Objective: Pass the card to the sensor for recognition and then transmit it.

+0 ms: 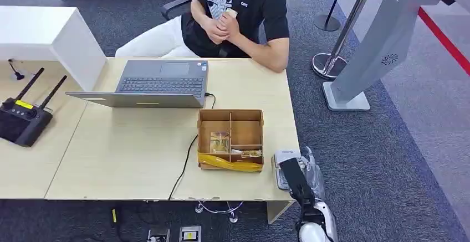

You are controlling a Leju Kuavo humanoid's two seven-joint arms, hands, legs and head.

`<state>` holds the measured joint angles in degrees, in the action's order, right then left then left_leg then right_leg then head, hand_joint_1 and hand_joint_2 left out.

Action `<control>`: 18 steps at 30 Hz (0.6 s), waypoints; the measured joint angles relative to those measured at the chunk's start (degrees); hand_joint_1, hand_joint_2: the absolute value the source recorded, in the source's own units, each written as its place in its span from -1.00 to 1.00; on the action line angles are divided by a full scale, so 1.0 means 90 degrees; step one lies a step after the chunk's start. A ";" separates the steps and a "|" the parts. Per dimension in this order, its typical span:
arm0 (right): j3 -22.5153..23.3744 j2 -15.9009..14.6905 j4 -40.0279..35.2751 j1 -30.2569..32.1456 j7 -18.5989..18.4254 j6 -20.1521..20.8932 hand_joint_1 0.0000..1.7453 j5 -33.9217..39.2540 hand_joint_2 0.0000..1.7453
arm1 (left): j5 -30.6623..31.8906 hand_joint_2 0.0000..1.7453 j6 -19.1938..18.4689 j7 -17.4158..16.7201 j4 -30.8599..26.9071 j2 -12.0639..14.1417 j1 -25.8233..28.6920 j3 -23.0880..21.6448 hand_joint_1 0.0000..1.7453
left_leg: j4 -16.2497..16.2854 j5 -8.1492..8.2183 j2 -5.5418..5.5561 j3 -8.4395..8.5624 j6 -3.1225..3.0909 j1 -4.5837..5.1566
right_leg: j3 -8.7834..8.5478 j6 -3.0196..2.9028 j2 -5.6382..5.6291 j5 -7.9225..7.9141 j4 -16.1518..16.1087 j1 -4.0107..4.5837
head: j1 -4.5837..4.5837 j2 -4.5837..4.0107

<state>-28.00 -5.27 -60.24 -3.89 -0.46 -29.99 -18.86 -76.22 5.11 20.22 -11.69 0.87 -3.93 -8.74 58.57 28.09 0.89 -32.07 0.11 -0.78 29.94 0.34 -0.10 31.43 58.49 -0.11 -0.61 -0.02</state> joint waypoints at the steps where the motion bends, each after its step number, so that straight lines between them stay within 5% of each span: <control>1: -0.0017 -0.0002 -0.0025 -0.0006 -0.0037 -0.0005 1.00 -0.0047 1.00 | 0.0005 1.00 -0.0002 0.0002 0.0000 -0.0005 0.0000 0.0022 -1.00 | 0.0000 0.0000 0.0000 0.0000 0.0000 0.0000 | 0.0000 0.0000 0.0000 0.0000 0.0000 0.0000 | 0.0000 0.0000; 9: -0.0100 -0.0080 -0.0603 -0.0064 -0.0460 0.0008 1.00 -0.1092 1.00 | 0.0131 1.00 -0.0031 0.0000 0.0000 -0.0007 0.0001 0.0048 -1.00 | 0.0000 -0.0001 0.0000 -0.0001 -0.0001 0.0001 | 0.0000 0.0000 0.0000 0.0000 0.0000 0.0000 | 0.0000 0.0000; 18: -0.0126 -0.0153 -0.1506 -0.0701 -0.0639 0.1050 1.00 -0.1907 1.00 | 0.0379 1.00 -0.0231 -0.0063 0.0000 -0.0002 0.0005 0.0070 -1.00 | 0.0000 -0.0008 -0.0009 0.0001 0.0004 0.0000 | 0.0001 -0.0002 -0.0005 -0.0011 0.0002 0.0000 | 0.0000 0.0000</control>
<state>-29.14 -6.64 -73.79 -10.20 -6.21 -20.54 -36.02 -72.81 3.04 19.65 -11.69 0.85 -3.89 -8.11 58.57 28.02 0.81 -32.06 0.15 -0.78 29.95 0.32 -0.14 31.33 58.51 -0.11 -0.61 -0.02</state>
